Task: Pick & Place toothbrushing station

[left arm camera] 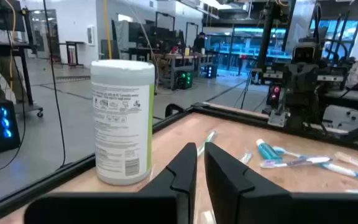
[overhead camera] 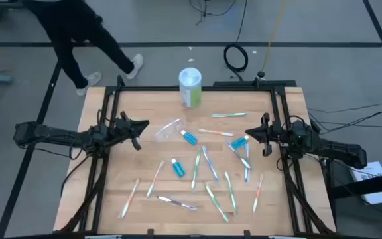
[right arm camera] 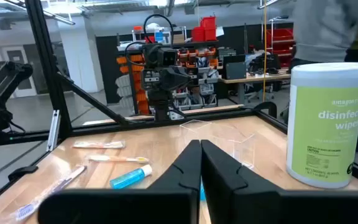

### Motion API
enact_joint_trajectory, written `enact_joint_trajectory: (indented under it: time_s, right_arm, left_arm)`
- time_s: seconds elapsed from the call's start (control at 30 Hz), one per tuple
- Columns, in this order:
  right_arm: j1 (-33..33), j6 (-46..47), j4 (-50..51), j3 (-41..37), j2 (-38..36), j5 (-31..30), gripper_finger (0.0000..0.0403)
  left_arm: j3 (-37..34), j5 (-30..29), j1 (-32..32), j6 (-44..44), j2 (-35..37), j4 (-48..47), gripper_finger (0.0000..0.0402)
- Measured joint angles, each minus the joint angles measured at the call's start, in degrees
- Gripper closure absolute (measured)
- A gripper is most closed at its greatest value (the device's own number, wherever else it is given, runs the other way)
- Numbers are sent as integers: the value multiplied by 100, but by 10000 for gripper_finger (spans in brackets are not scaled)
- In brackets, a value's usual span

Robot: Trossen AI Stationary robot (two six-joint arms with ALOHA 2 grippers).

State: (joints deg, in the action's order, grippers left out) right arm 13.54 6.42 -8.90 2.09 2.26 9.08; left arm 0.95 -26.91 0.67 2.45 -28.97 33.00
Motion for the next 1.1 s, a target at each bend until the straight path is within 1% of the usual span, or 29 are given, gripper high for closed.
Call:
enact_joint_trajectory:
  time_s: [0.13,0.33,0.47,0.6,0.7,0.8,0.87,0.93,1.03,1.1]
  right_arm:
    - [1,0,-14,1,2,0,403]
    - [2,54,-37,0,2,-28,403]
    - [2,-341,-270,0,0,-607,403]
    - [0,-275,-322,0,48,-752,401]
    - [2,-263,-347,2,146,-776,392]
    - [2,-259,-453,2,301,-772,373]
    - [2,-256,-586,1,439,-761,356]
    - [1,-256,-779,2,581,-758,336]
    - [2,-258,-1052,2,811,-756,303]
    - [1,-257,-1110,2,962,-757,281]
  left_arm:
    - [0,-6,0,48,0,16,366]
    - [0,37,2,519,0,19,366]
    - [0,43,2,555,0,20,366]
    - [0,298,2,647,0,142,366]
    - [72,338,4,694,0,145,366]
    - [238,384,6,707,0,94,366]
    - [444,475,23,779,0,-273,365]
    - [749,498,59,968,-11,-933,358]
    - [1296,481,144,1430,-193,-2132,337]
    - [1602,485,234,1615,-424,-2603,322]
